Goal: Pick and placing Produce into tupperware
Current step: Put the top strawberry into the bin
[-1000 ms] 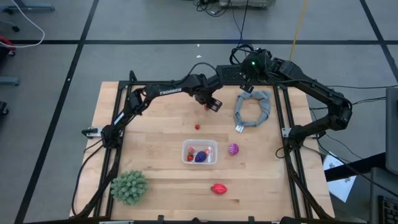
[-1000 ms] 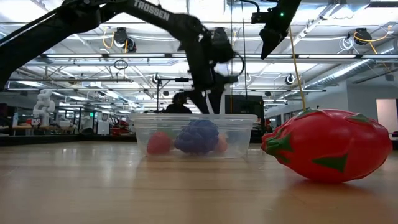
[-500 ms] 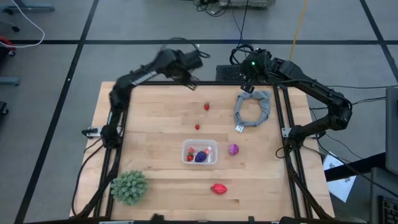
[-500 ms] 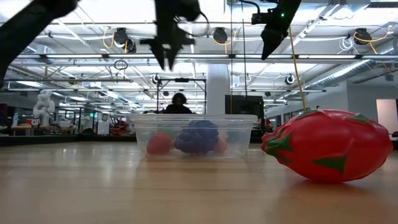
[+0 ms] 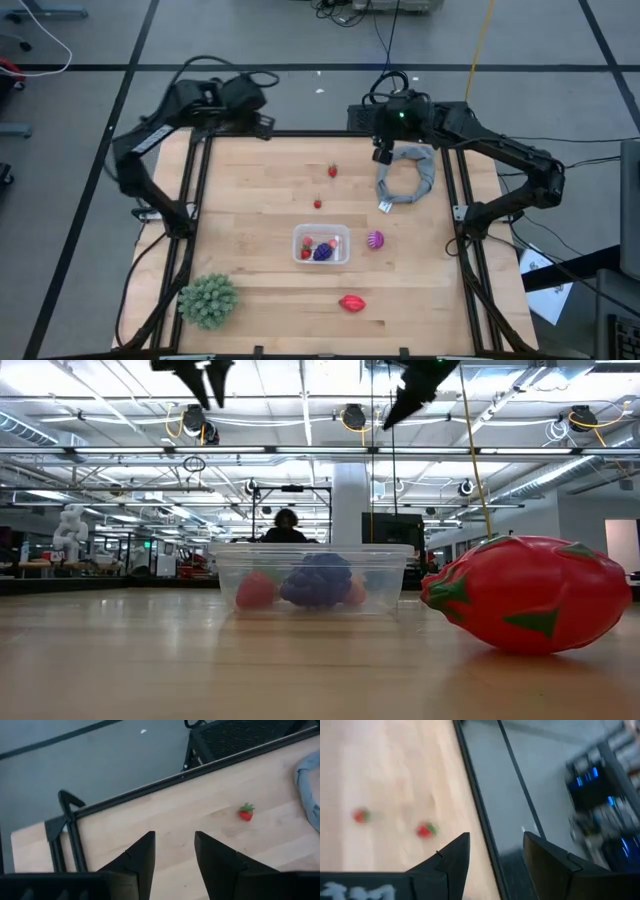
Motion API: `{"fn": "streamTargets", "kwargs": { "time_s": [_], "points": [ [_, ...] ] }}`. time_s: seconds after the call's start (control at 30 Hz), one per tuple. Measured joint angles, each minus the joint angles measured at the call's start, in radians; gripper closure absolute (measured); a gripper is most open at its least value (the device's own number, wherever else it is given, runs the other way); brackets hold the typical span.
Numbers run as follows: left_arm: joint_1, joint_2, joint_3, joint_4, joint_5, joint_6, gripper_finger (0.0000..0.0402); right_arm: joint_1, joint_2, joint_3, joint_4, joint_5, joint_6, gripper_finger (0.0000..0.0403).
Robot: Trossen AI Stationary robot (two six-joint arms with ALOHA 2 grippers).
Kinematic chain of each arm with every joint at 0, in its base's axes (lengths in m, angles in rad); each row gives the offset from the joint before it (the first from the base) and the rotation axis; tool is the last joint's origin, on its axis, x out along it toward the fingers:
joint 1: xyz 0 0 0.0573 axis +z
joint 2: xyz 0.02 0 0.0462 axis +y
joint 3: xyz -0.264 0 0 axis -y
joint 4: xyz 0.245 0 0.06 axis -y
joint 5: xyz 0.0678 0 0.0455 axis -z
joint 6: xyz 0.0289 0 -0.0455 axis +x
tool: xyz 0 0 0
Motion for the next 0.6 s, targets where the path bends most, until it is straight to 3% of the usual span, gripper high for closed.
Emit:
{"fn": "streamTargets", "kwargs": {
  "time_s": [0.17, 0.3, 0.6],
  "points": [
    [0.0, -0.128, -0.151, 0.0, 0.0, -0.043, 0.0259, 0.049, 0.027, 0.0, 0.108, -0.091, 0.006, 0.0226],
    [0.015, -0.199, -0.232, 0.001, -0.001, -0.046, 0.0259, 0.077, 0.087, 0.0, 0.162, -0.098, 0.056, 0.0226],
    [0.056, -0.239, -0.269, 0.002, -0.058, -0.013, 0.0259, 0.097, 0.255, 0.007, 0.215, -0.1, 0.158, 0.0226]
  ]
}}
